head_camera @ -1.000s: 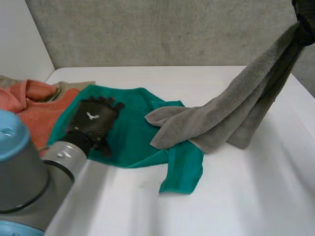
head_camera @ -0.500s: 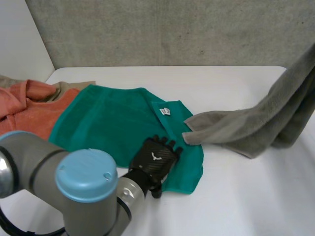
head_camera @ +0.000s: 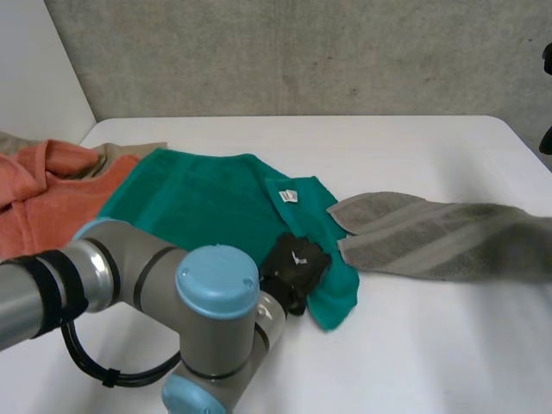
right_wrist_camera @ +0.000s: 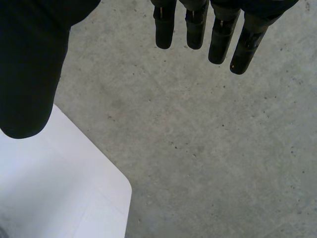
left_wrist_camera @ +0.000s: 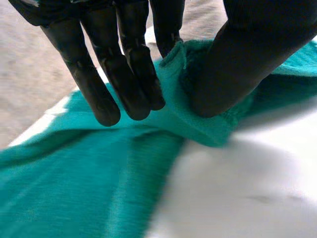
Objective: Fold the laundry.
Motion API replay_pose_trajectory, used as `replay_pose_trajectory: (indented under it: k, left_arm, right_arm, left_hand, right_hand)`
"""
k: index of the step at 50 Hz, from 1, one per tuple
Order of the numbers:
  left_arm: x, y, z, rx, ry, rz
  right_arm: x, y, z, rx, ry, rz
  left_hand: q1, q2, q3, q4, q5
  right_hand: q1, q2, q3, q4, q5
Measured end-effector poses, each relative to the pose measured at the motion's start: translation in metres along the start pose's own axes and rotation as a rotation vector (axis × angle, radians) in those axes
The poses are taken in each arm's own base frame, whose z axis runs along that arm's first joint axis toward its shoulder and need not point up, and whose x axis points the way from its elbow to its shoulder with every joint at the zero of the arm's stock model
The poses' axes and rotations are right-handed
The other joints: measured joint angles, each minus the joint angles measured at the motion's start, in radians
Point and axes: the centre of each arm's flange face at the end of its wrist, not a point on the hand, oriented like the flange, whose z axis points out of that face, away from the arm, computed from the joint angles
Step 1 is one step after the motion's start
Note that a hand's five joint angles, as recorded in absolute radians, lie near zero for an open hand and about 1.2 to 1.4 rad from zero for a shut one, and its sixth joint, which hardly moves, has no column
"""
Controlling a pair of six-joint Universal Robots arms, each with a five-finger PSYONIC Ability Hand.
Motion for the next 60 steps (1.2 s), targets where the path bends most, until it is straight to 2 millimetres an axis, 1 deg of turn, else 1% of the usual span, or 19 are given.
replay_pose_trajectory:
  k: [2,3,4,5,11,12,14,15,16,19,22,31,36,37,38,40,45,51,60]
  left_arm:
    - [-0.003,-0.001,0.001,0.003,-0.013,-0.002]
    - [-0.035,-0.013,0.008,0.030,-0.138,-0.019]
    - [-0.035,-0.013,0.008,0.030,-0.138,-0.019]
    - [-0.075,-0.026,0.011,0.059,-0.279,-0.038]
    - [-0.231,-0.063,-0.009,0.166,-0.754,-0.066]
    - [-0.231,-0.063,-0.009,0.166,-0.754,-0.066]
    - [-0.300,-0.074,-0.034,0.210,-0.965,-0.048]
    - [-0.317,-0.076,-0.042,0.220,-1.017,-0.039]
    - [-0.340,-0.077,-0.054,0.234,-1.089,-0.021]
    - [-0.361,-0.076,-0.065,0.242,-1.148,0.004]
    - [-0.356,-0.068,-0.063,0.226,-1.124,0.017]
    - [-0.283,-0.060,-0.036,0.199,-0.901,0.013]
    - [-0.218,-0.066,-0.019,0.213,-0.709,0.018]
    - [-0.218,-0.066,-0.019,0.213,-0.709,0.018]
    - [-0.202,-0.067,-0.015,0.214,-0.657,0.022]
    - [-0.168,-0.060,-0.008,0.194,-0.532,0.033]
    - [-0.120,-0.036,0.000,0.093,-0.347,0.045]
    - [-0.103,-0.009,0.005,-0.025,-0.281,0.044]
    - [-0.137,0.034,0.027,-0.127,-0.386,0.043]
  right_arm:
    - [0.000,0.000,0.000,-0.001,-0.001,0.000]
    - [-0.001,0.002,0.001,-0.006,-0.004,0.000]
    - [-0.001,0.002,0.001,-0.006,-0.004,0.000]
    - [-0.002,0.003,0.001,-0.009,-0.007,0.000]
    - [-0.007,0.003,0.001,-0.009,-0.020,0.001]
    - [-0.007,0.003,0.001,-0.009,-0.020,0.001]
    - [-0.010,0.001,-0.001,-0.003,-0.031,0.001]
    - [-0.012,0.001,-0.002,-0.001,-0.035,0.001]
    - [-0.014,-0.001,-0.003,0.002,-0.042,0.000]
    - [-0.018,-0.003,-0.004,0.008,-0.051,-0.003]
    - [-0.021,-0.005,-0.006,0.012,-0.063,-0.007]
    - [-0.027,-0.004,-0.009,0.006,-0.082,-0.012]
    - [-0.029,-0.002,-0.009,-0.002,-0.092,-0.017]
    - [-0.029,-0.002,-0.009,-0.002,-0.092,-0.017]
    - [-0.030,-0.001,-0.010,-0.009,-0.098,-0.023]
    - [-0.033,0.004,-0.010,-0.033,-0.116,-0.041]
    - [-0.037,0.012,-0.011,-0.071,-0.142,-0.064]
    - [-0.040,0.017,-0.010,-0.088,-0.153,-0.071]
    - [-0.046,0.025,-0.008,-0.109,-0.170,-0.072]
  left_hand:
    - [0.000,0.000,0.000,0.000,0.000]
    - [0.000,0.001,0.001,0.003,0.000]
    - [0.000,0.001,0.001,0.003,0.000]
    - [0.000,0.002,0.002,0.003,0.000]
    - [0.000,0.002,0.002,0.003,0.000]
    - [0.000,0.002,0.002,0.003,0.000]
    - [0.000,0.003,0.002,0.003,0.000]
    - [0.000,0.003,0.002,0.003,0.000]
    - [-0.207,-0.203,-0.198,-0.204,-0.168]
    - [-0.721,-0.648,-0.635,-0.649,-0.601]
    - [-0.964,-0.966,-0.955,-0.971,-0.904]
    - [-0.964,-0.990,-0.975,-0.993,-0.920]
    - [-0.964,-0.990,-0.976,-0.993,-0.920]
    - [-0.964,-0.990,-0.976,-0.993,-0.920]
    - [-0.964,-0.990,-0.976,-0.993,-0.920]
    - [-0.962,-0.990,-0.975,-0.993,-0.920]
    - [-0.960,-0.987,-0.974,-0.990,-0.920]
    - [-0.885,-0.932,-0.928,-0.935,-0.882]
    - [-0.851,-0.893,-0.889,-0.892,-0.838]
  right_hand:
    - [0.000,0.000,0.000,0.000,0.000]
    - [0.000,0.001,0.000,0.000,0.000]
    - [0.000,0.001,0.000,0.000,0.000]
    - [0.000,0.002,0.000,0.000,0.000]
    - [0.000,0.002,0.000,0.000,0.000]
    - [0.000,0.002,0.000,0.000,0.000]
    - [0.000,0.002,0.000,0.000,0.000]
    - [0.000,0.002,0.000,0.000,0.000]
    - [0.000,0.002,0.000,0.000,0.000]
    - [0.000,0.002,0.000,0.000,0.000]
    - [0.000,0.002,0.000,0.000,0.000]
    - [0.000,0.002,0.000,0.000,0.000]
    - [0.000,0.002,0.000,0.000,0.000]
    - [0.000,0.002,0.000,0.000,0.000]
    - [0.000,0.002,0.000,0.000,0.000]
    - [0.000,0.002,0.000,0.000,0.000]
    - [0.000,0.002,0.000,0.000,0.000]
    - [0.000,0.002,0.000,0.000,0.000]
    - [0.000,0.002,0.000,0.000,0.000]
